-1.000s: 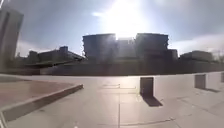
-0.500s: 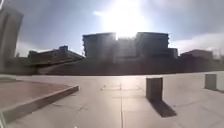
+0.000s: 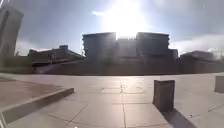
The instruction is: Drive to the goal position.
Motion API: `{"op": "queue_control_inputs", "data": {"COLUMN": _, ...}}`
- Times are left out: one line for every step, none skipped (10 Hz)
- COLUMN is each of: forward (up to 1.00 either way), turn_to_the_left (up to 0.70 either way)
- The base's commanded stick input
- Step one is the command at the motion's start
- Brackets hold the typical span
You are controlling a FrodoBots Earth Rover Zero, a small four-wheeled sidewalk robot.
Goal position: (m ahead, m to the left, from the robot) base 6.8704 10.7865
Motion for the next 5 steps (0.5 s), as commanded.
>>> {"op": "queue_control_inputs", "data": {"forward": 0.85, "turn_to_the_left": 0.0}}
{"op": "queue_control_inputs", "data": {"forward": 0.85, "turn_to_the_left": 0.0}}
{"op": "queue_control_inputs", "data": {"forward": 0.85, "turn_to_the_left": 0.0}}
{"op": "queue_control_inputs", "data": {"forward": 0.85, "turn_to_the_left": 0.0}}
{"op": "queue_control_inputs", "data": {"forward": 0.85, "turn_to_the_left": 0.0}}
